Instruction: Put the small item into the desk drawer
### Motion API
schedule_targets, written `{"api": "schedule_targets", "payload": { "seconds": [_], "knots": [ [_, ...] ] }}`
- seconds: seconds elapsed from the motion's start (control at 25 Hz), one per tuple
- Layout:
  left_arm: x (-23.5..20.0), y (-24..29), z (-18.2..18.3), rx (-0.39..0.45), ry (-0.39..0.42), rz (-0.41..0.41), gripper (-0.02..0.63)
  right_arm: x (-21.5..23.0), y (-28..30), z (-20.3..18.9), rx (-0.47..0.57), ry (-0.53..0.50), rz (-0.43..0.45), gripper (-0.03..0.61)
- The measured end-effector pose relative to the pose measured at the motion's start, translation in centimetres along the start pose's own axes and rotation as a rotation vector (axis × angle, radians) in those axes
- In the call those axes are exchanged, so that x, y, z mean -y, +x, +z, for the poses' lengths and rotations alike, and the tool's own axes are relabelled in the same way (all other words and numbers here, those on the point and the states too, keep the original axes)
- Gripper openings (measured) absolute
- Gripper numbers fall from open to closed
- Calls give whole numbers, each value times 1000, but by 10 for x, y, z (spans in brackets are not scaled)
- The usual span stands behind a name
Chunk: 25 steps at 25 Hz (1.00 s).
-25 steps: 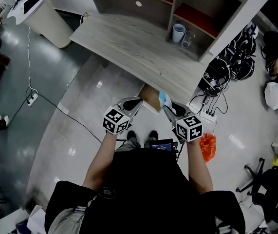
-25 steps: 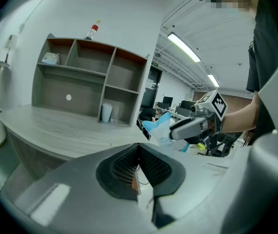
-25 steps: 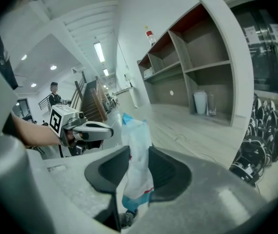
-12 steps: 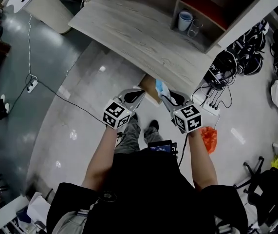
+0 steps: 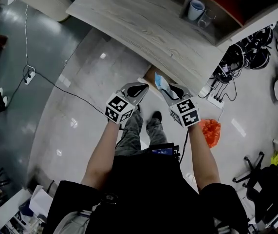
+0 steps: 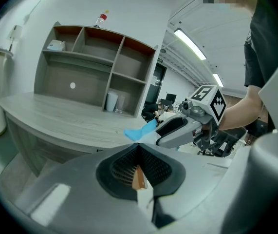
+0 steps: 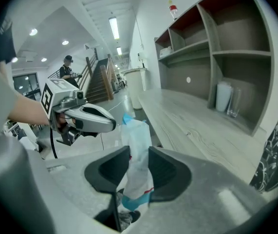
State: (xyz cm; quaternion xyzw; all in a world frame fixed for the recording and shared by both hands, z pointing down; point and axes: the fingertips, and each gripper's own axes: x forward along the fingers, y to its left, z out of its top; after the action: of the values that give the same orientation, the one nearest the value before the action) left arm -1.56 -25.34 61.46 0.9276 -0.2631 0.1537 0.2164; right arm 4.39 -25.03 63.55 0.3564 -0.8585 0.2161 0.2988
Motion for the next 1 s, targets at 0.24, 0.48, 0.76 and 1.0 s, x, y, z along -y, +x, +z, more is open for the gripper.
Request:
{"api": "schedule_targets", "payload": {
  "seconds": [0.24,0.48,0.76,1.0],
  "knots": [
    [-18,7,-15,-19,-10,-7,2,5,29,-10,-53,-20,-13,123],
    [-31,14,-32,-40,-25,-9,2,7,52,-21,-98,-15,-12,123],
    [-38,21,-49,-66,-35,-14,2,8,73,-34,-148,-15,-8,123],
    [-46,24,-62,-80,-48,-12,2,11,93,-48,-190,-9,-14,123]
  ]
}}
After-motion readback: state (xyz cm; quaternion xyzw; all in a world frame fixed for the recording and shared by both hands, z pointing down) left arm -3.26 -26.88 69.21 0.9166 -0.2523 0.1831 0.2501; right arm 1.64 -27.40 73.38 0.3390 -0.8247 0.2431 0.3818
